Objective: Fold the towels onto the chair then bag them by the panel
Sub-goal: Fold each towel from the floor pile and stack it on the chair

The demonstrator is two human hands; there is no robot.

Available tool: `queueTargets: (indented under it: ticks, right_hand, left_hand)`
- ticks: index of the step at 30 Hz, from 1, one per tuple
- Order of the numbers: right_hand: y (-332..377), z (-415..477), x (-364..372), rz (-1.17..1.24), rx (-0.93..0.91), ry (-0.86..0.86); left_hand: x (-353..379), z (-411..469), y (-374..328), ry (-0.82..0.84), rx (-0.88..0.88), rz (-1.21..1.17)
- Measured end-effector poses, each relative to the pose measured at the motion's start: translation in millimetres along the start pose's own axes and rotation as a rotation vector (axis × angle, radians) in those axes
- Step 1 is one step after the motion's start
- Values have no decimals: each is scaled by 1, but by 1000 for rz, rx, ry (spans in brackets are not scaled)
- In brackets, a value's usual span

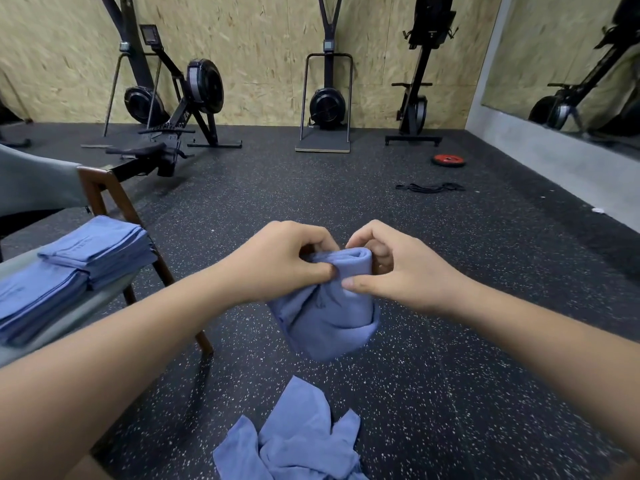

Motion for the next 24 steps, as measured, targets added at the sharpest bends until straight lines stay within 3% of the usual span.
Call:
queueTargets:
  ticks: [3, 8, 17, 24]
  right_hand:
    - [-13, 0, 10, 77, 56, 92]
    - [-32, -4, 18, -11, 140, 217]
    - [-54, 0, 11, 269, 299, 69]
    - [-58, -1, 16, 404, 332, 85]
  left_hand:
    - [-4, -1, 5, 18, -28, -51]
    - [-13, -2, 20, -30, -81, -218]
    - [-35, -6, 32, -138, -93, -247]
    - [-41, -7, 29, -171, -60, -348]
Point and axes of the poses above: each hand's wrist, its own z-axis towards the middle knuckle, its own x-axis out of the palm, y = z × x, the point moved 8 cm from there along z, towards the middle knuckle, and after that the axes turned 2 degrees about -x, right-handed, at the moved point
